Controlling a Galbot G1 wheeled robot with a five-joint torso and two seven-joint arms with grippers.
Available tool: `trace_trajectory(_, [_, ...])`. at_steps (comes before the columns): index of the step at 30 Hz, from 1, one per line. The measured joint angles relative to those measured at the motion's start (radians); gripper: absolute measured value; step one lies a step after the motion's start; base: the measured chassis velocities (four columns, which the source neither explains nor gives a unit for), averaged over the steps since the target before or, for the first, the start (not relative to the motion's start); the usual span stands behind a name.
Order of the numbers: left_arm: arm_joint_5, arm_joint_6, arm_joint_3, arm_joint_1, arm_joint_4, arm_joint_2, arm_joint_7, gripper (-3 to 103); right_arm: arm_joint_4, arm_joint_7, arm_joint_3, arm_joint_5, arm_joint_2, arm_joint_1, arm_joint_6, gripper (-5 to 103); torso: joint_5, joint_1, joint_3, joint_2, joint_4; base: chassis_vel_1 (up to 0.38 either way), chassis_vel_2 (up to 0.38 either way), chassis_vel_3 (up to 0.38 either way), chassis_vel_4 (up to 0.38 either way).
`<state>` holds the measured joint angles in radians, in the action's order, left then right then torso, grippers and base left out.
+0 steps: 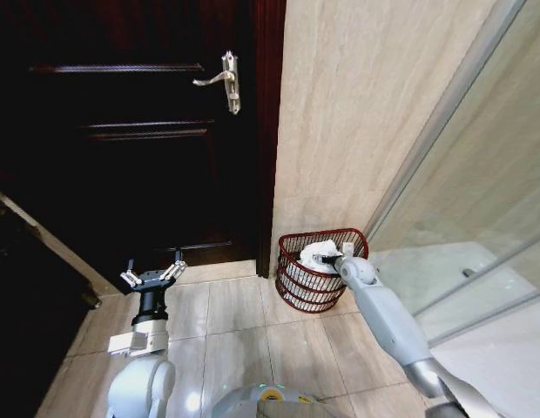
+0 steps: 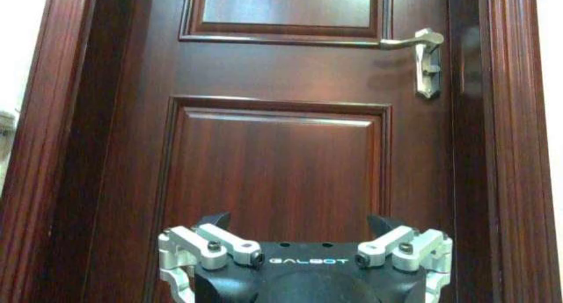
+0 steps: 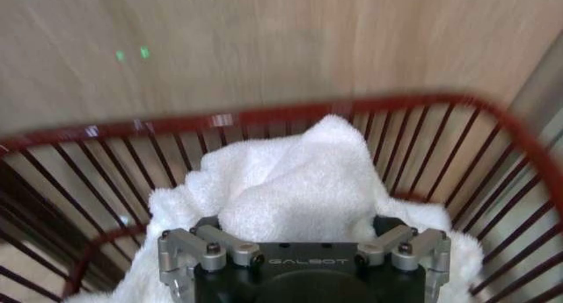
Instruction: Discard the used towel into the hamper.
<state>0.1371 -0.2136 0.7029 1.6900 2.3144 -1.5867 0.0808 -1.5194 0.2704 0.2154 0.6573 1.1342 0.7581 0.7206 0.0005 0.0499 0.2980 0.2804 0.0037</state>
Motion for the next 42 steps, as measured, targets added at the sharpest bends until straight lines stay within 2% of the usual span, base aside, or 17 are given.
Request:
trace_trajectory(3, [0.006,-0.001,0.0,-0.004,-0.006,0.001,0.0,100,-0.137,0.029,0.021,-0.034,-0.025,0.05,-0.078,100,0.0,0.0,0.0,0.0,-0.0002,0.0,0.0,0.0,0.0])
trace_trajectory(4, [0.006,-0.001,0.0,-0.004,-0.006,0.001,0.0,100,-0.137,0.029,0.021,-0.034,-0.025,0.05,-0.078,100,0.0,0.0,0.0,0.0,-0.0002,0.0,0.0,0.0,0.0])
trace_trajectory(7, [0.009,0.001,0.001,-0.015,-0.014,0.006,0.006,100,-0.26,0.04,0.043,-0.067,-0.044,0.103,-0.17,100,-0.0001,0.0,0.0,0.0,0.0,0.0,0.0,0.0,0.0])
trace_trajectory(8, [0.009,0.001,0.001,-0.015,-0.014,0.006,0.006,100,-0.26,0.04,0.043,-0.067,-0.044,0.103,-0.17,100,-0.0001,0.0,0.0,0.0,0.0,0.0,0.0,0.0,0.0])
trace_trajectory(11, [0.01,0.012,-0.002,-0.025,-0.023,0.003,0.009,100,-0.402,0.035,0.076,-0.132,-0.063,0.195,-0.266,100,-0.0006,0.0,0.0,0.0,0.0,0.0,0.0,0.0,0.0])
trace_trajectory(13, [0.01,0.016,-0.003,-0.026,-0.026,0.002,0.007,100,-0.443,0.032,0.09,-0.149,-0.063,0.23,-0.288,100,-0.0004,0.0,-0.001,0.0,-0.0001,0.0,0.0,0.0,0.0])
trace_trajectory(15, [0.01,0.027,-0.005,-0.027,-0.039,0.0,-0.008,100,-0.526,0.021,0.129,-0.207,-0.05,0.319,-0.336,100,-0.0006,0.0,-0.001,0.0,0.0001,0.0,0.0,0.0,0.0])
trace_trajectory(16, [0.01,0.027,-0.005,-0.027,-0.039,0.0,-0.008,100,-0.526,0.021,0.129,-0.207,-0.05,0.319,-0.336,100,-0.0006,0.0,-0.001,0.0,0.0001,0.0,0.0,0.0,0.0])
trace_trajectory(20, [0.022,0.027,-0.006,-0.035,-0.075,0.002,-0.029,100,-0.658,-0.042,0.202,-0.392,0.027,0.55,-0.44,100,-0.0003,0.0,-0.001,0.0,-0.0003,0.0,0.0,0.0,0.0])
trace_trajectory(21, [0.022,0.027,-0.006,-0.035,-0.075,0.002,-0.029,100,-0.658,-0.042,0.202,-0.392,0.027,0.55,-0.44,100,-0.0003,0.0,-0.001,0.0,-0.0003,0.0,0.0,0.0,0.0])
trace_trajectory(24, [0.026,0.006,-0.006,-0.051,-0.118,0.007,-0.039,100,-0.763,-0.063,0.236,-0.456,0.097,0.688,-0.466,100,-0.0008,0.0,-0.001,0.0,-0.0004,0.0,0.0,0.0,0.0])
trace_trajectory(28, [0.027,0.002,-0.004,-0.063,-0.135,0.008,-0.04,100,-0.792,-0.07,0.244,-0.484,0.124,0.738,-0.484,100,-0.0008,0.0,-0.001,0.0,-0.0002,0.0,0.0,0.0,0.0])
trace_trajectory(35, [0.039,0.013,0.004,-0.049,-0.118,0.013,-0.038,100,-0.791,-0.058,0.256,-0.481,0.13,0.715,-0.48,100,-0.0005,0.0,-0.001,0.0,0.0001,0.0,0.0,0.0,0.0])
trace_trajectory(42, [0.047,-0.003,0.012,-0.022,-0.107,0.015,-0.038,100,-0.779,-0.058,0.274,-0.475,0.153,0.706,-0.479,100,-0.0004,0.0,0.0,0.0,0.0,0.0,0.0,0.0,0.0])
